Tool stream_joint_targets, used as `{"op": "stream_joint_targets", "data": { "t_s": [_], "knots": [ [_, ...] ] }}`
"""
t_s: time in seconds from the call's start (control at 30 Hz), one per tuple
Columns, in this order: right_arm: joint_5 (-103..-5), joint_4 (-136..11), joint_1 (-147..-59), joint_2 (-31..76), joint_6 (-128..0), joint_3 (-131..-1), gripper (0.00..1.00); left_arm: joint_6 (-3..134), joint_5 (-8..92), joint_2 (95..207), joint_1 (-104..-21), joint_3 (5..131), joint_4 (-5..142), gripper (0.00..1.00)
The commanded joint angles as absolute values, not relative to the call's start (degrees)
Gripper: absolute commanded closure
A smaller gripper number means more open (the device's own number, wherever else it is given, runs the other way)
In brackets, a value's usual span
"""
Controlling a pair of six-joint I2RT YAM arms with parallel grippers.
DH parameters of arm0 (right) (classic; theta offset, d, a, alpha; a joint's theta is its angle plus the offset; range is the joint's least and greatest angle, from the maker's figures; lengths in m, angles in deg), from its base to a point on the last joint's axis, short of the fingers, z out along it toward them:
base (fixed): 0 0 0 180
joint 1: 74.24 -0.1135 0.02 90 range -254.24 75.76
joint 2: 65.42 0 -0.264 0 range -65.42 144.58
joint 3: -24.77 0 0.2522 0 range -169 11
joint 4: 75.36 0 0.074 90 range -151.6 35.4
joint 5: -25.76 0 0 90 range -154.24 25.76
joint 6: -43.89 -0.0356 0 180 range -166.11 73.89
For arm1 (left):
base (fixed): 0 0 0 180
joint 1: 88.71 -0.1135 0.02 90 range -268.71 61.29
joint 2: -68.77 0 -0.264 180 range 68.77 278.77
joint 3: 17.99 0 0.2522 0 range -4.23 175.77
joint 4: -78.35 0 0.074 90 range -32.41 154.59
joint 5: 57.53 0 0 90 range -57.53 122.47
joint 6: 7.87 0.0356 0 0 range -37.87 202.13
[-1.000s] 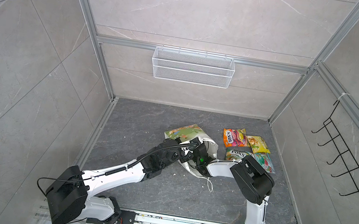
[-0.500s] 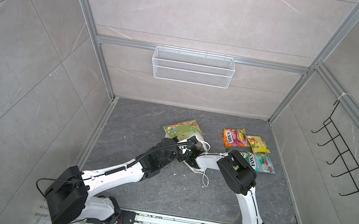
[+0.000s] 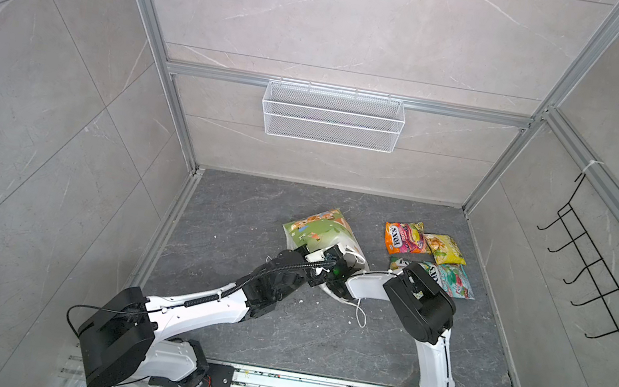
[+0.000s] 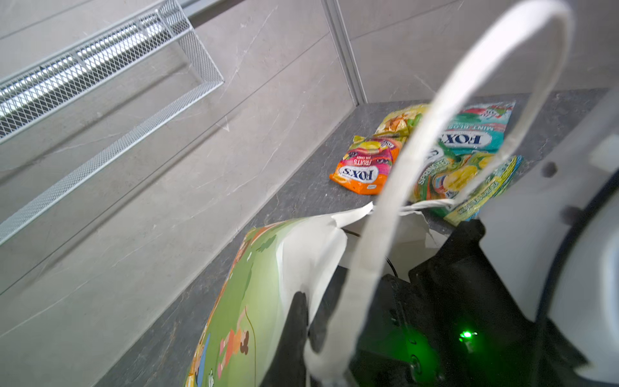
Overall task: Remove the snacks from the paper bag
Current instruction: 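Close the right gripper on the green Spring Tea bag inside the paper bag, then lift the green Spring Tea bag out of the paper bag with the right gripper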
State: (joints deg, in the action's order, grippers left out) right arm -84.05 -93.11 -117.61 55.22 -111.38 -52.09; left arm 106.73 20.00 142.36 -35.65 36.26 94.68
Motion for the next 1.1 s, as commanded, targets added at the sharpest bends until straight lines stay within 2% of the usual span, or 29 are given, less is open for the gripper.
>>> {"op": "stream_joint_targets", "data": {
  "t_s": [0.0,0.3,0.5,0.63,0.73,1.07],
  "knots": [
    [-82.4,-92.3,-117.2,49.0,-105.8,-47.6,0.94,107.8,18.2,142.2,-35.8,34.3,95.1,1.00],
    [-77.0,-90.9,-117.3,34.3,-94.7,-37.5,0.93,108.2,16.3,141.5,-36.3,33.5,94.2,1.00],
    [-70.4,-91.9,-117.3,28.4,-89.9,-31.8,0.91,108.7,15.5,140.7,-36.2,33.9,93.2,1.00],
    [-69.6,-90.5,-117.3,24.7,-88.3,-29.0,0.92,108.8,15.2,140.5,-36.2,34.2,92.7,1.00],
    [-69.1,-91.0,-117.3,22.0,-85.3,-27.1,0.87,108.8,14.7,141.0,-36.3,34.2,92.7,1.00],
    [-63.7,-87.3,-117.3,8.4,-72.5,-23.5,0.88,108.3,9.8,142.3,-36.5,36.3,91.8,1.00]
  ]
}}
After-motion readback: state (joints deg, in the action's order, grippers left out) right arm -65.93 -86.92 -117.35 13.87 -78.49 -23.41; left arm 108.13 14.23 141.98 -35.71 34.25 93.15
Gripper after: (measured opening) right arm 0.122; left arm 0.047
